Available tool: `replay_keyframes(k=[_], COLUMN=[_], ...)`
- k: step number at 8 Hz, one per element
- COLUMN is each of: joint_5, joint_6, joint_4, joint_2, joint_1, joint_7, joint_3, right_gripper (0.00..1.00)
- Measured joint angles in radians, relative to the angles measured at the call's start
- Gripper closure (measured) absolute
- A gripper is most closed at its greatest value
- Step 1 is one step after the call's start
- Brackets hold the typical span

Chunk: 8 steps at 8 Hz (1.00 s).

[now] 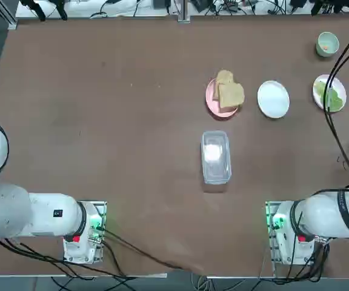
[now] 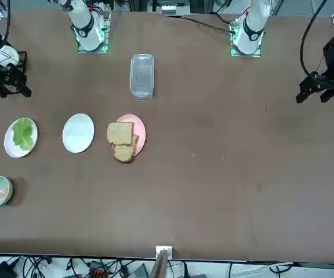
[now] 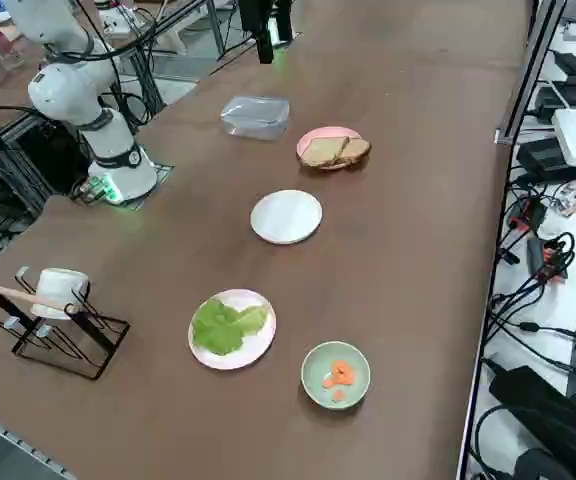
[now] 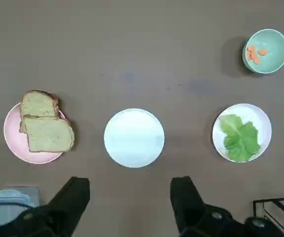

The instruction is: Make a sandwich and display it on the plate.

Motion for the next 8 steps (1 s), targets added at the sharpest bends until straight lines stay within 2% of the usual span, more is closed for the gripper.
replay_keyframes(k=[6,8], joint_5=[0.021,0.073], joint_6=[-0.019,0.023], joint_4=[0.020,-0.015], joint_2=[0.000,0.009], joint_1=[0.036,0.048], joint_7=[0.020,0.023], joint_3=[0.010,0.011], right_gripper=[0.00,0.00])
